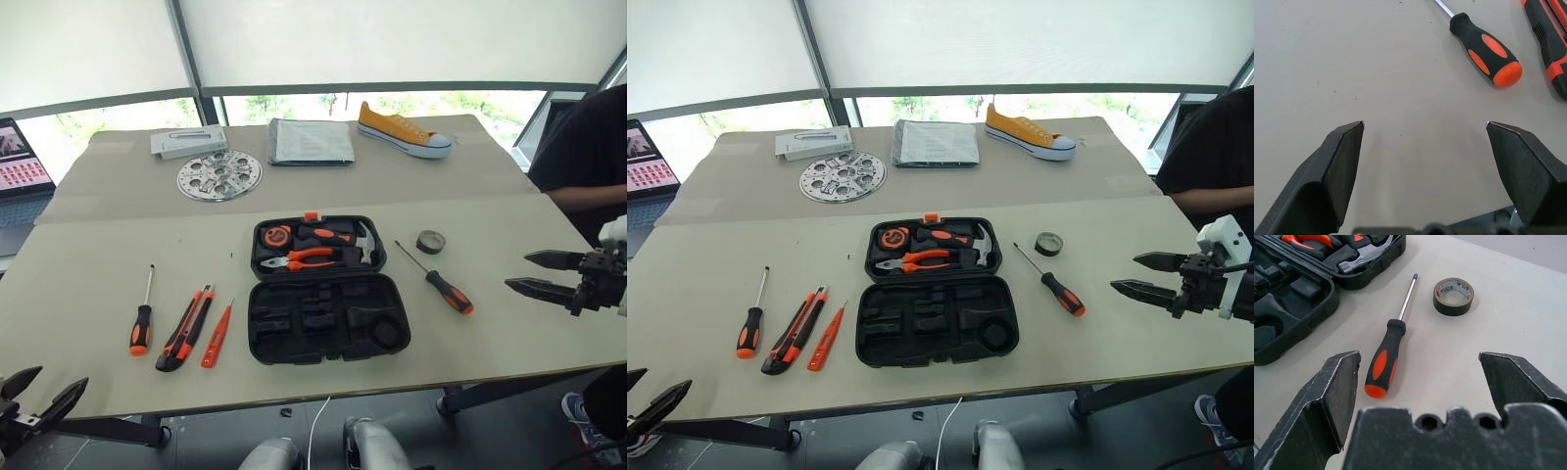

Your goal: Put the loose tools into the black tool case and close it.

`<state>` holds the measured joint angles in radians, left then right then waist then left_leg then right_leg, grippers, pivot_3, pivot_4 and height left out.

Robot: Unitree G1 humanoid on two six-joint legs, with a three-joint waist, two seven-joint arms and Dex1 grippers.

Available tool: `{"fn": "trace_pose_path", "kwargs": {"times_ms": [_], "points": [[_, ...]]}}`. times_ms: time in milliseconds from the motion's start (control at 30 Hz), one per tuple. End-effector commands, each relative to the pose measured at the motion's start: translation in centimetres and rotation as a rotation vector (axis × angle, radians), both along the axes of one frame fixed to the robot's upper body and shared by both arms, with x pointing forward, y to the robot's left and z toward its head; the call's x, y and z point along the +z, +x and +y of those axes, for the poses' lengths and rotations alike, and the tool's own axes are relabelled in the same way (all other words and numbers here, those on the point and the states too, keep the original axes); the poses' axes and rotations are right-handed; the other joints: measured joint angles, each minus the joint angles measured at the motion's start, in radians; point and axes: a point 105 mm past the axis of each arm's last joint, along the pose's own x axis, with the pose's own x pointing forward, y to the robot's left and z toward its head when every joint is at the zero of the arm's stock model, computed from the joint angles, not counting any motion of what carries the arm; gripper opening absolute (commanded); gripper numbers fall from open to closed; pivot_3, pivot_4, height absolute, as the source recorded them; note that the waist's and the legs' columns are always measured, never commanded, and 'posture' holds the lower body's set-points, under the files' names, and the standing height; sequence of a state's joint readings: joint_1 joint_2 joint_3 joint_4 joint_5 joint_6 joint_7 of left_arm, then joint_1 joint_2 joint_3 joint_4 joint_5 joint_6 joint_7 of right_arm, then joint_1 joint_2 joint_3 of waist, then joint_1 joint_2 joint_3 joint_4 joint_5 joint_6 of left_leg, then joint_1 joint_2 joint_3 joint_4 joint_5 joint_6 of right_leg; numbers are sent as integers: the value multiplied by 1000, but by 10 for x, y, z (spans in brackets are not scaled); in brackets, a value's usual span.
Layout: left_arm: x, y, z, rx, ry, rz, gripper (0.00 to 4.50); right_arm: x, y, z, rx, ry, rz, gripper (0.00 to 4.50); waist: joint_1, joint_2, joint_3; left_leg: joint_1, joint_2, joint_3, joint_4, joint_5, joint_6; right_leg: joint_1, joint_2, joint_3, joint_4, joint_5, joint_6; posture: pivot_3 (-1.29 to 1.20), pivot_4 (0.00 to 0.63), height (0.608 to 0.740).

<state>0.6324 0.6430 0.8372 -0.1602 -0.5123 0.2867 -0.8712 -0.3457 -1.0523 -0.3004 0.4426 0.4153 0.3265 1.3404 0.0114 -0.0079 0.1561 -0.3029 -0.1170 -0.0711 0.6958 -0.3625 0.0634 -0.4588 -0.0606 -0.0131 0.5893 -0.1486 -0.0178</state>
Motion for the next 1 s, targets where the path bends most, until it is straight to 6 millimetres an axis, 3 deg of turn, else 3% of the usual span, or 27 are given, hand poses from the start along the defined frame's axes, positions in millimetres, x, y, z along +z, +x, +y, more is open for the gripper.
{"fn": "trace_pose_path", "kwargs": {"times_ms": [33, 67, 167, 200, 233, 433, 533, 733, 1000], "points": [[9, 0, 5, 11, 32, -22, 4278, 13, 2, 1, 1, -17, -66, 4487, 0, 0, 0, 0, 0, 0, 0, 0, 0, 0, 0, 0, 0, 0, 0, 0, 150, 740], [8, 1, 1, 9, 31, -17, 4278, 13, 1, 1, 2, -30, -76, 4487, -10, 0, 1, -3, 0, -2, -1, 0, 0, 3, -2, -1, 0, 0, 0, 0, 150, 740], [9, 4, -12, 8, 13, -6, 4278, 12, -1, -2, -12, -27, -75, 4487, -28, 6, 2, -13, 8, -1, 1, 3, -5, 20, -40, -46, 3, -11, 4, 0, 150, 739], [9, 5, -15, 12, 5, 0, 4278, 12, -2, -3, -17, -24, -76, 4487, -17, 10, 3, -16, 8, -2, 5, 4, -5, 22, -43, -55, 3, -11, 5, 0, 150, 739], [9, 7, -18, 16, -3, 4, 4278, 13, -2, -3, -19, -24, -80, 4487, -10, 10, 3, -18, 8, -2, 16, 3, -3, 16, -36, -51, 4, -9, 8, 0, 150, 739], [17, 28, -44, 24, -69, 21, 4278, 27, -4, 14, 44, -34, -127, 4487, 29, 11, 4, -19, 8, -2, 17, 2, -3, 15, -33, -44, 4, -10, 10, 0, 150, 739], [20, 41, -51, 54, -89, 19, 4278, 41, -5, 36, 116, -39, -167, 4487, 26, 12, 5, -18, 9, -1, 16, 4, -5, 14, -31, -41, 5, -10, 11, 0, 150, 739], [18, 72, -60, 116, -134, 69, 4278, 72, -17, 112, 381, -9, -231, 4487, 12, 12, 6, -17, 10, 0, 16, 5, -7, 13, -29, -38, 6, -13, 16, 0, 150, 739], [7, 106, -81, 104, -266, 134, 4278, 82, -48, 182, 677, -9, -284, 4487, 13, 10, 6, -19, 8, 0, 15, 5, -7, 8, -28, -36, 6, -9, 9, 0, 150, 739]]}}
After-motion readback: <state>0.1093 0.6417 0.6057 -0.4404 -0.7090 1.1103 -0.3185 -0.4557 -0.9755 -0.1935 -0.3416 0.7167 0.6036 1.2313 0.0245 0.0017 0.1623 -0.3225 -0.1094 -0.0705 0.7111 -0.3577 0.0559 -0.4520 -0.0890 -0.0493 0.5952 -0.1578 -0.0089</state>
